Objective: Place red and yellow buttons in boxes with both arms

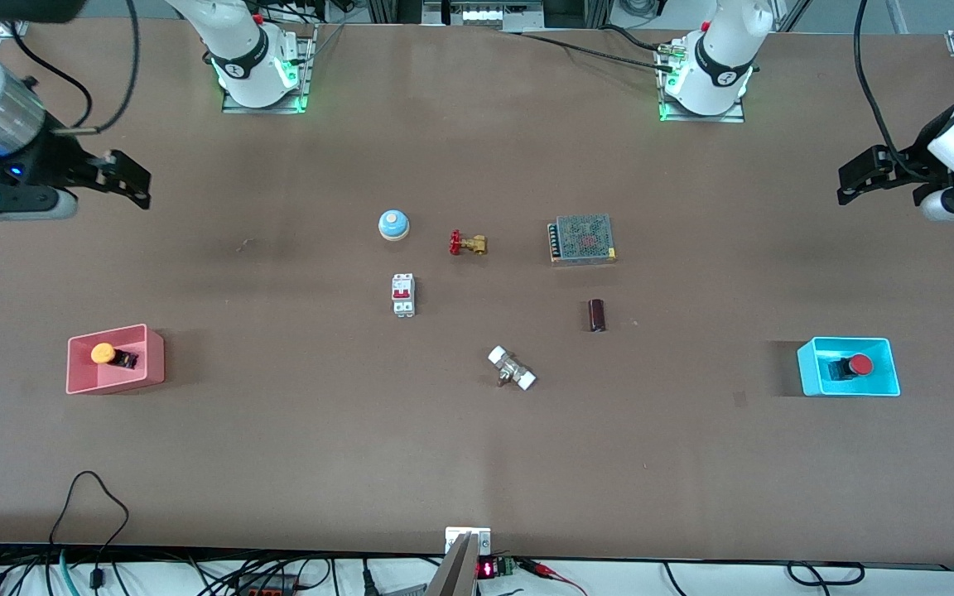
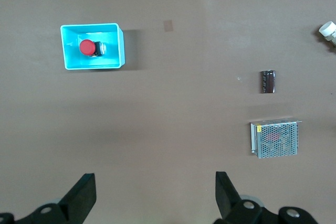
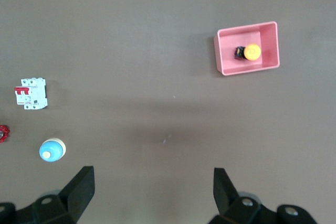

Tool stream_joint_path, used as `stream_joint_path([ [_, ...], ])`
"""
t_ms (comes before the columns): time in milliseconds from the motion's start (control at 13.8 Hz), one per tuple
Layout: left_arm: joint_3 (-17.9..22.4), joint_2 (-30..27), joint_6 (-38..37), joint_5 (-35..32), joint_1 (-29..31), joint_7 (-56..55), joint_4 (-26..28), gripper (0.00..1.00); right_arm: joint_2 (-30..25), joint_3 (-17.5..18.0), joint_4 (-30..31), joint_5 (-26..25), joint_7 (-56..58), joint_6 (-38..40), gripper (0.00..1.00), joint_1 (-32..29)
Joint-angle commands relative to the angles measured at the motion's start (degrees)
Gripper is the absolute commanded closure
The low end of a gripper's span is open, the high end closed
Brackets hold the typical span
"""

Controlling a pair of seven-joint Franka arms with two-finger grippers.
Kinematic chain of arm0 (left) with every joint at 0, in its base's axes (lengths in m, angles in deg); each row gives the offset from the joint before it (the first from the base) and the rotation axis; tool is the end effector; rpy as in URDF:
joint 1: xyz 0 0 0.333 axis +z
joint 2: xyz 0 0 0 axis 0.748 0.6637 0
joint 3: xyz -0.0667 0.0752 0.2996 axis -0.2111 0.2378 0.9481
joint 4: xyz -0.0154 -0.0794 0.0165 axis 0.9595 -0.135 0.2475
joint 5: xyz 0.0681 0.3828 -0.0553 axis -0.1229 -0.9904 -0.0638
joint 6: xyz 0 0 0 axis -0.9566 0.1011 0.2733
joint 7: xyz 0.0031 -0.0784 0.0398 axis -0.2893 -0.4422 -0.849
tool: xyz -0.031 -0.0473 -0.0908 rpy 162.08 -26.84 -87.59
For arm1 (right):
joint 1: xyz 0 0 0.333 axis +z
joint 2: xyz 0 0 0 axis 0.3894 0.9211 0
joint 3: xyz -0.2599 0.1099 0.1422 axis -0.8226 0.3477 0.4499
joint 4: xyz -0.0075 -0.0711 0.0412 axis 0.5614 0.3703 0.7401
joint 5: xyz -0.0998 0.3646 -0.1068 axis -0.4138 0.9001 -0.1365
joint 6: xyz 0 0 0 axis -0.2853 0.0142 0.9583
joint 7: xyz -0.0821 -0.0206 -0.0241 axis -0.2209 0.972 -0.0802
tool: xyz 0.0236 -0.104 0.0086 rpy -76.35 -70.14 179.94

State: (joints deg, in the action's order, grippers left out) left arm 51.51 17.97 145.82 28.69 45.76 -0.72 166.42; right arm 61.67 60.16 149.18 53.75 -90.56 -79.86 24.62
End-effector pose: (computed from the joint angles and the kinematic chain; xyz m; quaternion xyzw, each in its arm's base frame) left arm 0.5457 -0.0183 0.6096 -0.9993 0.0118 0.0332 0.0145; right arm 0.5448 0.0520 0.5979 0.9994 0.0182 -0.0134 0.0248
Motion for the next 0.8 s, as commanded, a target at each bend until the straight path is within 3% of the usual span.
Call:
stream_joint_path([
  [0, -1.47, -0.75, 1.1, -0.2, 0.73, 0.16, 1.08, 0.0, 4.13, -8.04, -5.03, 3.53, -0.81, 3.17, 0.0, 5.67],
  [362, -1.56, -0.22, 3.3, -0.2, 0.2, 0.07, 0.72, 0.0, 4.76, -8.24, -5.12, 4.69, -0.64, 3.52, 0.0, 4.89],
  [725, -1.39, 1.27, 6.91, -0.38, 1.16, 0.07, 0.37, 0.0, 4.41, -4.99, -4.95, 4.69, -0.63, 3.52, 0.0, 2.07],
])
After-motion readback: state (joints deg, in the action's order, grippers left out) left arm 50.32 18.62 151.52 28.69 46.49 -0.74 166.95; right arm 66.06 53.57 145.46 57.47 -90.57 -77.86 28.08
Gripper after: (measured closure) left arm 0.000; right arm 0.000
